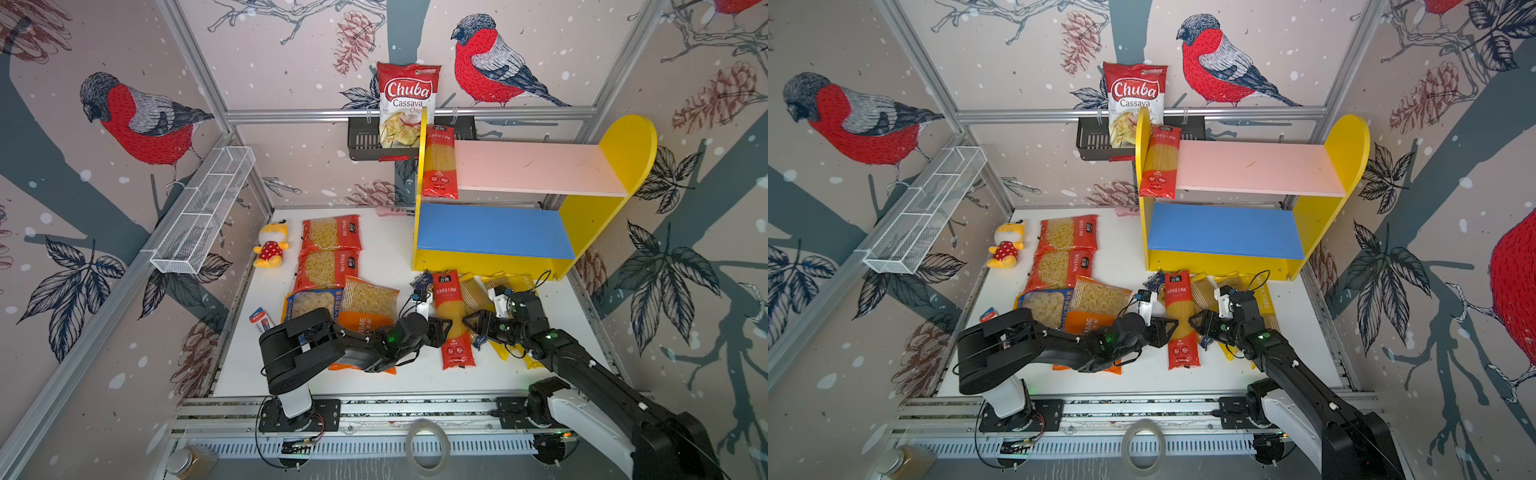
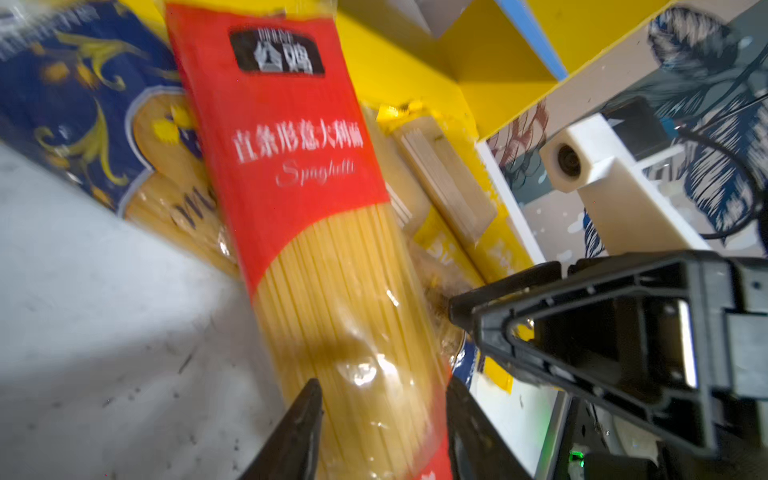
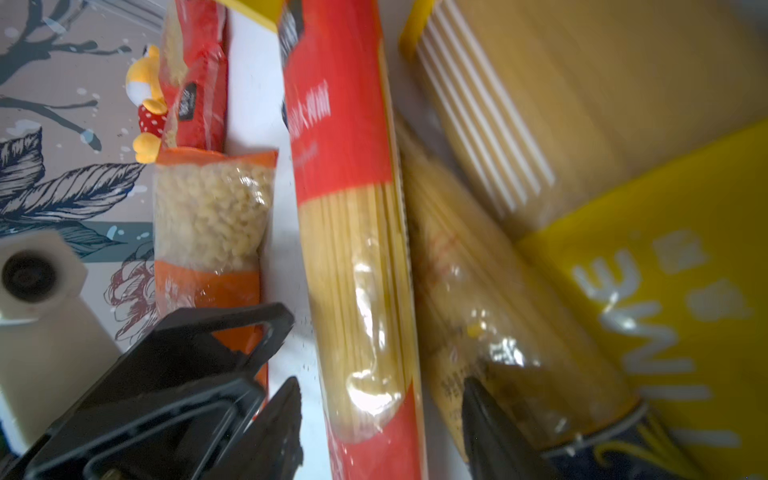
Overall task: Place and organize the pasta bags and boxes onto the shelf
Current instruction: 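Lift the red spaghetti bag upright with the right gripper while the left gripper grasps it, then raise the red spaghetti bag upright with both grippers toward the shelf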
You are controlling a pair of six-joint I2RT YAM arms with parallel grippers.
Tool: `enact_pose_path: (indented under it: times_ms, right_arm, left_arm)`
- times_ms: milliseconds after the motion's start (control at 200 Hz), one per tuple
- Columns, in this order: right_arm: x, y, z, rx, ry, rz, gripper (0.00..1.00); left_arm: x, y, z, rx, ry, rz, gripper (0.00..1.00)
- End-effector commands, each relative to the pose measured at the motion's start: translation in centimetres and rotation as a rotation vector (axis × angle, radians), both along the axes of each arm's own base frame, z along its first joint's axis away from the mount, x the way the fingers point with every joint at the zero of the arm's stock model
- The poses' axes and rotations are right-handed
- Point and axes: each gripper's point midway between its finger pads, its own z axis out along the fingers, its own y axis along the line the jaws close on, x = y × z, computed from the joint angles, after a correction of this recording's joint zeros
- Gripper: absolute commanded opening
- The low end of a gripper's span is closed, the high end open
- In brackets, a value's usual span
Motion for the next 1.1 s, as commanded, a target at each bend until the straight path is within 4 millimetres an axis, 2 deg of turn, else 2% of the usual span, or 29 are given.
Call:
enact_pose_path:
  times_ms: [0,215,350,460,535,615,720,845,1096]
  right_arm:
    - [-0.6,0.7,-0.4,0.018,0.016,0.007,0.62]
    - [-1.1,1.8,-1.0,0.028,-0.008,0.047,0.60]
    - [-1.1,2.5,-1.6,0.050,0.008,0.080,0.57]
    - [-0.9,3.6,-0.7,0.118,-0.038,0.108,0.56]
    - [-0.5,3.8,-0.2,0.136,-0.069,0.105,0.51]
    - [-0.3,3.9,0.1,0.143,-0.096,0.105,0.41]
    - [-0.2,3.9,0.3,0.144,-0.118,0.112,0.27]
    - [-0.1,4.1,1.4,0.158,-0.157,0.123,0.16]
    - [0.3,4.7,6.7,0.236,-0.350,0.138,0.07]
  left_arm:
    - [-0.4,-0.6,0.2,-0.078,0.039,-0.012,0.40]
    - [-0.6,-0.2,-1.1,-0.092,0.082,0.010,0.34]
    - [-0.7,-0.1,-1.9,-0.102,0.099,0.014,0.27]
    - [-0.9,-0.6,-2.0,-0.132,0.113,-0.003,0.19]
    - [-1.0,-0.9,-2.0,-0.143,0.118,-0.016,0.16]
    - [-1.0,-0.8,-1.9,-0.142,0.116,-0.012,0.15]
    - [-0.8,-0.5,-1.2,-0.140,0.096,-0.005,0.15]
    - [-0.2,1.0,0.4,-0.140,0.057,0.021,0.18]
    - [1.2,3.2,5.0,-0.017,-0.104,0.042,0.33]
